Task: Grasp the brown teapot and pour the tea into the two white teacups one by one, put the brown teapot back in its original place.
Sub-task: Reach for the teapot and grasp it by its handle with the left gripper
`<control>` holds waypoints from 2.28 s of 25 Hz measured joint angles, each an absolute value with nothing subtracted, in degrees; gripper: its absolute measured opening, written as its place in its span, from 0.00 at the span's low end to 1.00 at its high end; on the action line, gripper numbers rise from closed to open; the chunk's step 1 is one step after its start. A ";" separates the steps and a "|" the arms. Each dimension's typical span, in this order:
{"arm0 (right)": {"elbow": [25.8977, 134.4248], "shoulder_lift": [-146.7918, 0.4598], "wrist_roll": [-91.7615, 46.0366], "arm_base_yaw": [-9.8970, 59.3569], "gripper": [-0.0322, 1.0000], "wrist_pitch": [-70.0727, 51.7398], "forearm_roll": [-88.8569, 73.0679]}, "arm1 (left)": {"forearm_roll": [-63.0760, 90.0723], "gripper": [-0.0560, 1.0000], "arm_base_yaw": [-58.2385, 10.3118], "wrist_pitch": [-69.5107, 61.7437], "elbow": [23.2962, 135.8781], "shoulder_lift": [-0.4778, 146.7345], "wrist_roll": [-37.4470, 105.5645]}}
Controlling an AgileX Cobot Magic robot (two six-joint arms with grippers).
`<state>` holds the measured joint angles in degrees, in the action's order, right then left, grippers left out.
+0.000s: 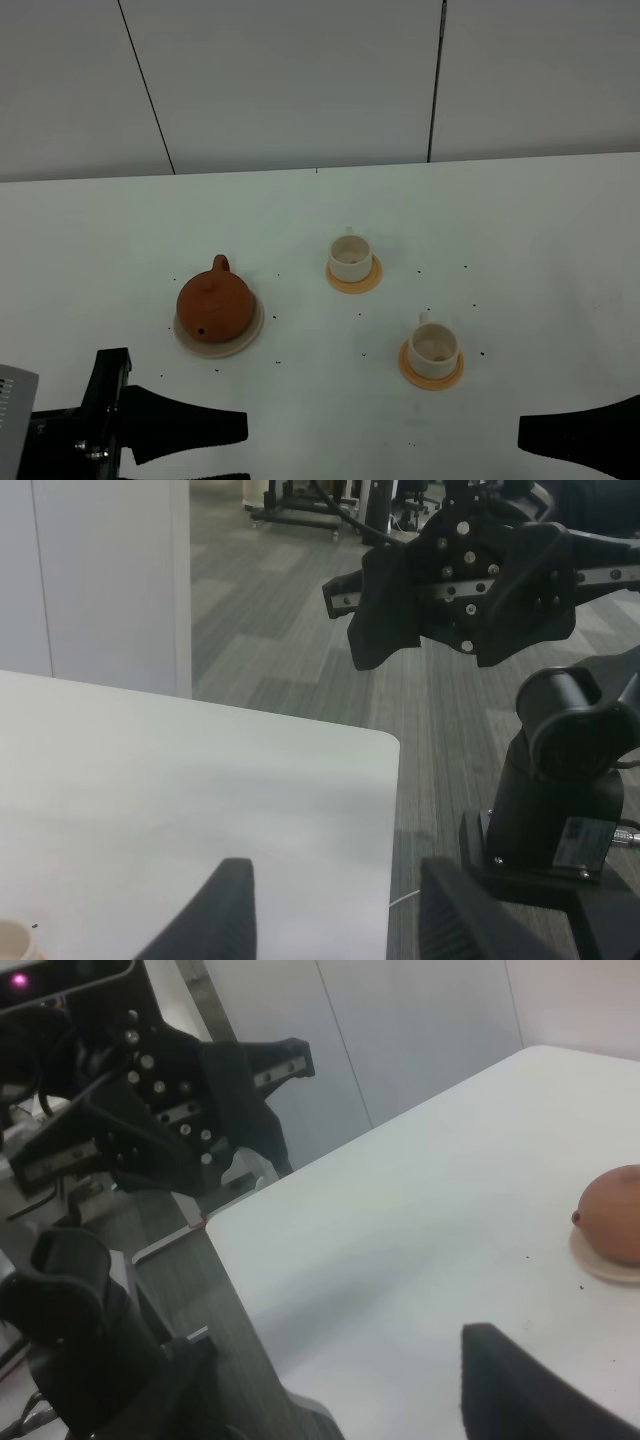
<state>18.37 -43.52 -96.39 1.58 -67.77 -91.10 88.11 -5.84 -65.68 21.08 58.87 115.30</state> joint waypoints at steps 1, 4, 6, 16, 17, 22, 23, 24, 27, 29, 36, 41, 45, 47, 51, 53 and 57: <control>18.37 -43.52 -96.39 1.58 0.52 -67.77 -91.10 | 88.11 0.48 -5.84 -65.68 21.08 58.87 115.30; 18.37 -43.52 -96.39 1.58 0.52 -67.77 -91.10 | 88.11 0.48 -5.84 -65.68 21.08 58.87 115.30; 18.37 -43.52 -96.39 1.58 0.52 -67.77 -91.10 | 88.11 0.48 -5.84 -65.68 21.08 58.87 115.24; 18.37 -43.52 -95.95 1.58 0.52 -67.77 -91.04 | 88.11 0.48 -5.84 -65.68 21.08 58.87 115.24; 18.37 -43.52 -95.89 1.58 0.52 -67.77 -90.99 | 88.11 0.48 -5.84 -65.68 21.08 58.87 115.24; 18.37 -43.52 -94.84 1.58 0.52 -67.77 -90.99 | 88.11 0.48 -5.84 -65.80 21.08 58.87 113.43; 18.37 -43.52 -94.49 1.58 0.52 -67.77 -90.99 | 88.11 0.47 -5.84 -65.80 21.08 58.87 112.42; 18.37 -43.52 -94.13 1.58 0.52 -67.77 -90.99 | 88.11 0.47 -5.84 -65.80 21.08 58.87 111.20; 18.32 -43.52 -92.81 1.58 0.52 -67.77 -90.99 | 88.13 0.46 -5.84 -65.47 21.08 58.87 109.55; 18.32 -43.52 -91.44 1.58 0.52 -67.23 -90.99 | 88.13 0.45 -5.84 -64.74 21.08 58.87 109.27; 18.30 -42.28 -83.02 1.58 0.46 -66.39 -92.65 | 89.60 0.37 -5.84 -63.32 21.08 58.02 107.87; 20.04 -35.04 -86.05 1.58 0.26 -60.49 -95.83 | 92.02 0.34 -5.84 -57.02 21.08 53.37 107.74; 22.48 -26.63 -84.00 1.58 0.09 -45.13 -93.95 | 92.36 0.32 -5.84 -51.03 21.08 48.35 106.68; 22.55 -22.53 -79.87 1.58 0.04 -36.68 -89.27 | 92.36 0.32 -5.84 -48.53 21.08 46.11 105.19; 22.66 -15.58 -61.47 1.58 0.02 -25.22 -71.03 | 92.29 0.32 -5.84 -44.34 21.08 43.06 102.15; 23.75 -13.10 -48.45 1.58 0.02 -23.69 -54.97 | 91.99 0.32 -5.84 -43.51 21.08 42.78 101.19; 31.12 -11.94 -14.36 1.58 0.02 -32.37 -16.04 | 90.34 0.32 -5.84 -43.00 21.08 42.78 100.53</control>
<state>31.12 -11.94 -14.36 1.58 -32.37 -16.04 90.34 -5.84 -43.00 21.08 42.78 100.53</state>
